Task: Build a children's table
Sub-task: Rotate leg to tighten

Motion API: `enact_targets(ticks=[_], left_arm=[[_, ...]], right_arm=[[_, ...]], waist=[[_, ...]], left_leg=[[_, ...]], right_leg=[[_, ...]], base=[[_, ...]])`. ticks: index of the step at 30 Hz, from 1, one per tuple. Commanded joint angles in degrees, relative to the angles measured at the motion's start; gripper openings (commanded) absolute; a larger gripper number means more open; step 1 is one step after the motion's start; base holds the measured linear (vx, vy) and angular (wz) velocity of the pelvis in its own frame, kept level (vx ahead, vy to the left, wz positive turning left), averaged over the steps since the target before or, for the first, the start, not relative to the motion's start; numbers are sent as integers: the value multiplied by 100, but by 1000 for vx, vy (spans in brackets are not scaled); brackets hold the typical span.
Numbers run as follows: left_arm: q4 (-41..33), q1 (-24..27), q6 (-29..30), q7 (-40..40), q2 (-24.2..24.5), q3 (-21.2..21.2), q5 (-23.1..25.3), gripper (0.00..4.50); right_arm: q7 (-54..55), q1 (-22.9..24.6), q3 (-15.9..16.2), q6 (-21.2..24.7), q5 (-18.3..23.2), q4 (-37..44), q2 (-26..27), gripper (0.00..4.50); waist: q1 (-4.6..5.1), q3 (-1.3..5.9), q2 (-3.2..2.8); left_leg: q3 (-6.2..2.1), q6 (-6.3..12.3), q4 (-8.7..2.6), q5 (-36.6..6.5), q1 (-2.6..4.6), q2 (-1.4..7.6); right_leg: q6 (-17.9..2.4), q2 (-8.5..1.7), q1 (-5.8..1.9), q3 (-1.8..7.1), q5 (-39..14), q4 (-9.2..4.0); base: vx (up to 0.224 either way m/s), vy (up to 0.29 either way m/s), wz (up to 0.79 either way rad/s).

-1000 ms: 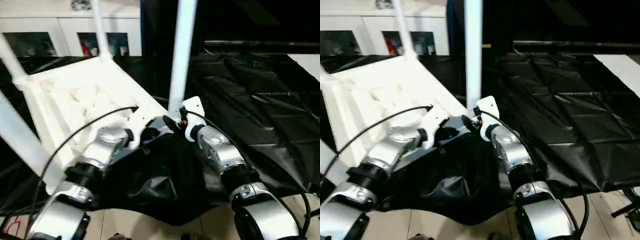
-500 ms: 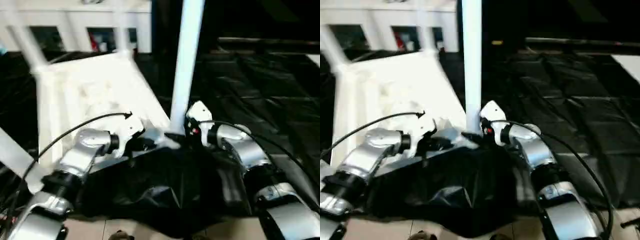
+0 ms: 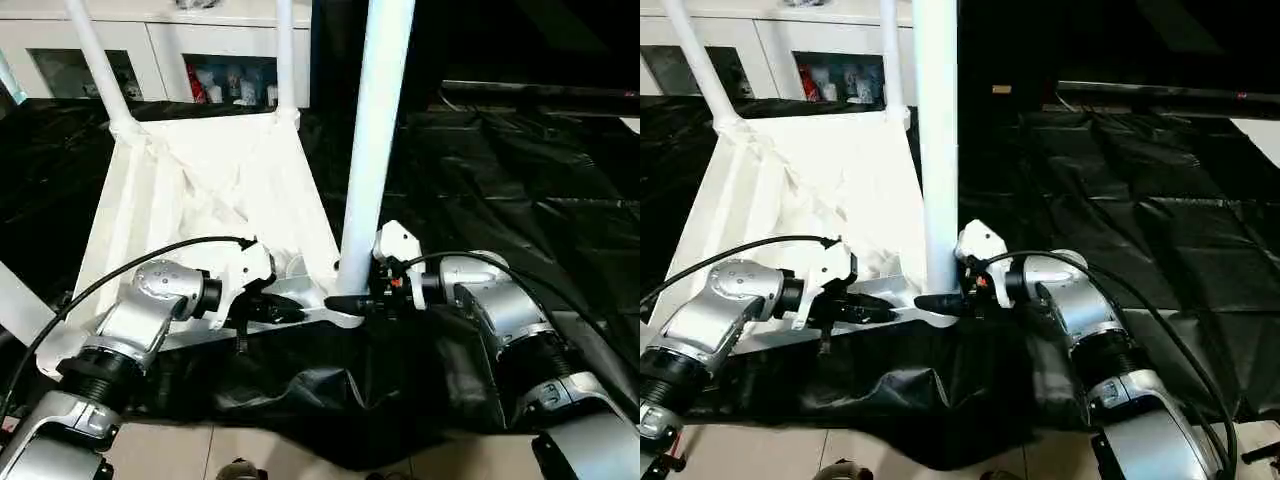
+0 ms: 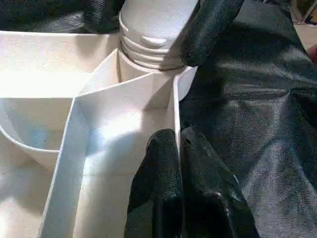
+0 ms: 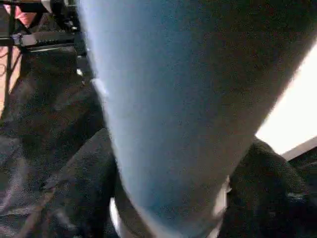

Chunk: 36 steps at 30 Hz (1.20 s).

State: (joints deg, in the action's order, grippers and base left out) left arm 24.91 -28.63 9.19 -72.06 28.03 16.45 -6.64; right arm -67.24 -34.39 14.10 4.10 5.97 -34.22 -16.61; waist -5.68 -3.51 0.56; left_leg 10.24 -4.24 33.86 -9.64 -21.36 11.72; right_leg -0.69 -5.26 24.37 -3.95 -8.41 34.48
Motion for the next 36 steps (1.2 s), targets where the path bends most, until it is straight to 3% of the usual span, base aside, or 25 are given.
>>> enact_targets(ticks=[1, 5, 8, 9, 13, 17, 20, 21, 23, 24, 25, 27, 28, 30, 32, 34, 35, 36], left_arm=[[-380, 20, -39, -314, 1, -8, -217, 0], [-513, 102, 67, -351, 24, -4, -272, 0], [-654, 187, 181, -277, 23, -42, -311, 0], [-656, 188, 203, -221, 8, -64, -308, 0], [-343, -104, 403, 771, -354, -357, -135, 0], [-145, -365, 554, 1379, -620, -503, -48, 0], [70, -609, 616, 1988, -882, -584, 101, 0], [114, -658, 628, 2100, -936, -597, 127, 0], [229, -777, 645, 2402, -1068, -633, 195, 0], [263, -834, 629, 2514, -1160, -615, 230, 0], [271, -861, 632, 2560, -1213, -604, 255, 0], [232, -855, 608, 2524, -1232, -562, 290, 0], [139, -797, 586, 2430, -1174, -522, 314, 0], [-26, -699, 546, 2292, -1062, -462, 315, 0], [-235, -577, 538, 2124, -933, -449, 276, 0], [-336, -517, 546, 2048, -876, -448, 259, 0], [-574, -388, 599, 1879, -766, -450, 186, 0], [-624, -359, 597, 1832, -736, -446, 170, 0]], right_arm=[[70, 35, -41, 106, 18, 141, -77, 285], [58, 149, -35, 202, 35, 305, -61, 268], [214, 323, -71, 339, 84, 504, 14, 263], [293, 357, -91, 359, 85, 522, 44, 262], [1515, 432, -384, 494, 0, 436, 494, 261], [2414, 448, -615, 689, -15, 402, 903, 261], [3279, 393, -831, 790, -8, 262, 1338, 261], [3436, 378, -865, 797, -7, 232, 1428, 261], [3827, 340, -880, 780, -81, 165, 1642, 261], [3941, 326, -791, 695, -154, 145, 1800, 317], [3951, 336, -749, 702, -135, 183, 1927, 317], [3886, 354, -718, 732, -83, 267, 2020, 333], [3831, 355, -693, 707, -109, 371, 1958, 339], [3773, 355, -649, 638, -203, 554, 1796, 359], [3594, 347, -697, 628, -178, 772, 1579, 368], [3507, 344, -738, 642, -130, 879, 1487, 368], [3298, 356, -827, 735, 10, 1120, 1302, 368], [3236, 363, -840, 761, 43, 1179, 1253, 368]], waist=[[6, 432, 17], [9, 437, 11], [12, 414, 13], [27, 375, 26], [101, 316, 54], [137, 297, 74], [160, 314, 71], [156, 318, 35], [184, 326, 49], [186, 335, 28], [201, 317, 24], [207, 357, 39], [222, 301, 46], [220, 309, 51], [228, 200, 58], [228, 194, 52], [247, 98, 69], [245, 115, 62]], left_leg=[[-2, 85, -427, -1444, 73, 136], [7, 110, -418, -1368, 72, 130], [4, 92, -432, -1465, 82, 138], [6, 96, -442, -1484, 65, 131], [-23, -61, -476, -1916, 97, 110], [-48, -131, -494, -1925, 89, 101], [-41, -138, -493, -1813, 79, 89], [-42, -159, -489, -1797, 97, 91], [-35, -179, -487, -1677, 62, 75], [-30, -141, -472, -1615, 66, 78], [-27, -123, -478, -1586, 53, 78], [-19, -30, -459, -1349, 43, 70], [-4, 73, -466, -1236, 21, 61], [3, 141, -456, -1129, 15, 58], [5, 160, -486, -1310, 14, 72], [0, 151, -490, -1379, 23, 88], [5, 160, -510, -1434, 2, 87], [-4, 166, -508, -1463, 15, 96]], right_leg=[[-1122, -255, -325, 229, -1596, -342], [-1185, -243, -329, 224, -1445, -327], [-1137, -247, -316, 230, -1576, -348], [-1110, -241, -302, 234, -1624, -361], [-859, -257, -264, 238, -2464, -459], [-677, -259, -253, 230, -2736, -493], [-694, -247, -249, 237, -2505, -480], [-716, -253, -234, 243, -2430, -477], [-808, -242, -267, 235, -2134, -448], [-850, -245, -268, 242, -1931, -430], [-873, -234, -265, 245, -1825, -427], [-974, -227, -311, 241, -1357, -374], [-1040, -212, -305, 241, -1128, -374], [-1076, -213, -319, 243, -1024, -360], [-1011, -208, -266, 248, -1314, -400], [-993, -211, -276, 251, -1432, -400], [-974, -203, -228, 259, -1506, -425], [-967, -211, -262, 261, -1566, -410]], base=[[0, 0, 0], [0, 0, 0], [0, 0, 0], [0, 0, 0], [0, 0, 0], [0, 0, 0], [0, 0, 0], [0, 0, 0], [0, 0, 0], [0, 0, 0], [0, 0, 0], [0, 0, 0], [0, 0, 0], [0, 0, 0], [0, 0, 0], [0, 0, 0], [0, 0, 0], [0, 0, 0]])
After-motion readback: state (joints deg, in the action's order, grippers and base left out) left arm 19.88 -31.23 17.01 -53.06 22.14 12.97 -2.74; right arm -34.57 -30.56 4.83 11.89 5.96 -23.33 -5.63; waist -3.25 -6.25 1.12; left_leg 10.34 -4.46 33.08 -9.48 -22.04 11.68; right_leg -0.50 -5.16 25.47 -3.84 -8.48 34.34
